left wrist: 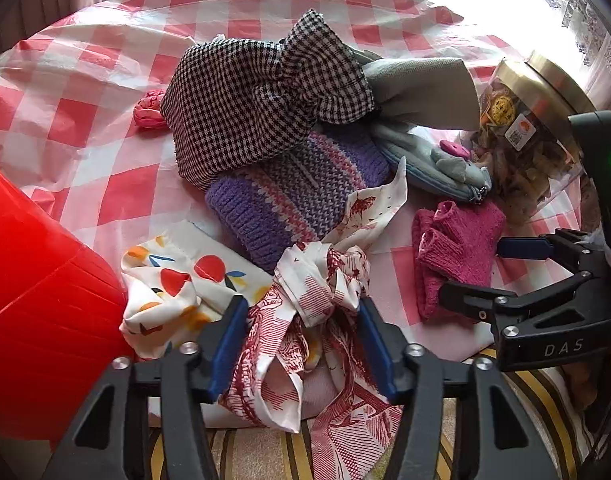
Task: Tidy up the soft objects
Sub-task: 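Grasp the pink knitted glove with the right gripper while the left gripper grasps the patterned scarf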
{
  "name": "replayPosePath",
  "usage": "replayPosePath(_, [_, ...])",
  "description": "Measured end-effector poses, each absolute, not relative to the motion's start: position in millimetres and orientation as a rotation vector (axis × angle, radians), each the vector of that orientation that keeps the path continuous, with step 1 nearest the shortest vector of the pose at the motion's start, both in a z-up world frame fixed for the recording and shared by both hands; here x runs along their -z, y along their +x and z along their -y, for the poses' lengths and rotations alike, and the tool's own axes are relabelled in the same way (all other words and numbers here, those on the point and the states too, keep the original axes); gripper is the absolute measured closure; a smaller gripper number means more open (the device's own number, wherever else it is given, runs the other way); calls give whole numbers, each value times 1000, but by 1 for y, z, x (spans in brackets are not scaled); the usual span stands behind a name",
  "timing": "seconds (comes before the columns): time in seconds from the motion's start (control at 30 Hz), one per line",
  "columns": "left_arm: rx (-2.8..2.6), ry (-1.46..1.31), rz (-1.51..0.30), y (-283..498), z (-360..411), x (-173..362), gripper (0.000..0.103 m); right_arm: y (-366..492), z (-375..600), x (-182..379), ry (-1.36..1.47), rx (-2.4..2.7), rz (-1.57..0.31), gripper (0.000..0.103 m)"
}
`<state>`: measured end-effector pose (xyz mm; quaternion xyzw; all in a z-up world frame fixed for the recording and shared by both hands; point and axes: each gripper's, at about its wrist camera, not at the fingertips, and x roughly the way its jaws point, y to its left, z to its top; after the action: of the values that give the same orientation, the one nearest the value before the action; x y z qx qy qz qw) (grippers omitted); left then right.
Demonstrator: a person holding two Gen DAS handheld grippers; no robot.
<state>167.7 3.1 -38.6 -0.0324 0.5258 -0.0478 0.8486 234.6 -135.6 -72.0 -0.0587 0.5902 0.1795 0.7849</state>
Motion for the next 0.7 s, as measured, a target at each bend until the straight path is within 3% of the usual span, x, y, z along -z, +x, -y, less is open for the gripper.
replayPosePath(0.13, [116,-94,-1087,164,-6,37,63,234,139,77,-110,-389,-1276,4])
replayPosePath(0.2, [120,-104,-1076,163,-7,35,65,233,140,76,-113,-388,-1261,11])
replayPosePath(0.3, [135,-122,-1054,159,-9,30,74,227,143,75,-99,-407,-1241,27])
replayPosePath(0.53, [177,-149,-989,146,-9,9,79,215,154,68,-54,-439,-1230,75])
replayPosePath(0.7, [213,-240,-970,133,-13,-2,81,198,170,56,-31,-473,-1214,79])
